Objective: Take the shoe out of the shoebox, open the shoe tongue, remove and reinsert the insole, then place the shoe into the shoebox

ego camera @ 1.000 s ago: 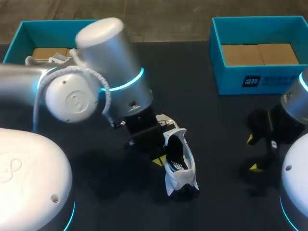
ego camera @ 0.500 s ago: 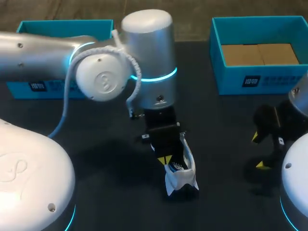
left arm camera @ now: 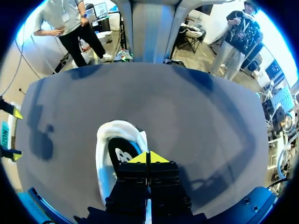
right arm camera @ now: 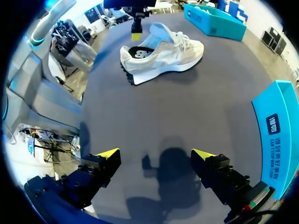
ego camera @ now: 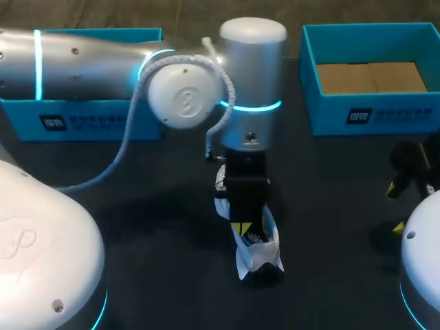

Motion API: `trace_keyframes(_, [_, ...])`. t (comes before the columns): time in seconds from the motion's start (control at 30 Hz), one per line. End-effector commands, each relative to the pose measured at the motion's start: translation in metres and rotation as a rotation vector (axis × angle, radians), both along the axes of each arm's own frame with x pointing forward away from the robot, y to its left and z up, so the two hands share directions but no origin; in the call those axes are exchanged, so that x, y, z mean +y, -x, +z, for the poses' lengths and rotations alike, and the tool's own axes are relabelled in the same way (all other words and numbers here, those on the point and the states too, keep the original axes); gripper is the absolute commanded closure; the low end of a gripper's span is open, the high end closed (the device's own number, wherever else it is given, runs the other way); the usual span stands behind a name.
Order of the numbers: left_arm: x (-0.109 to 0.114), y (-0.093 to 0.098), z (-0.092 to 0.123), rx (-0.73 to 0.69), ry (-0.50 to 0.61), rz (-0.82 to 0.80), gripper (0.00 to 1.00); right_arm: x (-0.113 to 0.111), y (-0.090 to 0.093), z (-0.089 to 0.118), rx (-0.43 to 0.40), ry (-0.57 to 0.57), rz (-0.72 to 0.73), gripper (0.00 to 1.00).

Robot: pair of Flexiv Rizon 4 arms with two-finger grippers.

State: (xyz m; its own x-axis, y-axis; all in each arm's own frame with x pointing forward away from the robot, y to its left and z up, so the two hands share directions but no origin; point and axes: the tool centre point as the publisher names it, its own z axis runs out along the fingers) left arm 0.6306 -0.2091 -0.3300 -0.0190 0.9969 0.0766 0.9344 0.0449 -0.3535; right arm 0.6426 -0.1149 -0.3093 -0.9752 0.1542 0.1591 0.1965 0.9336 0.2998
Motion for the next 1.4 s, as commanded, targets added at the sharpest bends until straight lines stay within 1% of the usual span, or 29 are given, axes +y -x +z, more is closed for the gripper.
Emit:
trace_keyframes(0.03, [-0.009,0.000,-0.006,0.012,-0.089,-0.064,1.00,0.001,0.002,0.000,-0.004,0.002,-0.002,0.00])
trace_keyframes(0.2, [-0.009,-0.002,-0.016,0.025,-0.119,-0.091,1.00,0.001,0.002,0.000,-0.004,0.002,-0.002,0.00])
trace_keyframes(0.43, [-0.010,-0.004,-0.023,0.033,-0.130,-0.104,1.00,0.001,0.002,0.000,-0.004,0.002,-0.002,0.00])
trace_keyframes(0.57, [-0.011,-0.005,-0.024,0.037,-0.114,-0.109,1.00,0.001,0.002,0.000,-0.004,0.002,-0.002,0.00])
trace_keyframes(0.7, [-0.011,-0.005,-0.030,0.049,-0.102,-0.119,1.00,0.001,0.002,0.000,-0.004,0.002,-0.002,0.00])
trace_keyframes(0.87, [-0.012,-0.001,-0.037,0.065,-0.102,-0.159,1.00,0.001,0.002,0.000,-0.004,0.002,-0.002,0.00])
trace_keyframes(1.03, [-0.011,0.004,-0.043,0.048,-0.111,-0.186,1.00,0.001,0.002,0.000,-0.004,0.002,-0.002,0.00])
trace_keyframes(1.17, [-0.011,0.004,-0.051,0.050,-0.098,-0.167,1.00,0.001,0.002,0.000,-0.004,0.002,-0.002,0.00])
trace_keyframes(1.23, [-0.011,0.005,-0.053,0.070,-0.071,-0.172,1.00,0.001,0.002,0.000,-0.004,0.002,-0.002,0.00])
trace_keyframes(1.4, [-0.014,0.011,-0.061,0.072,-0.079,-0.180,1.00,0.001,0.002,0.000,-0.004,0.002,-0.002,0.00])
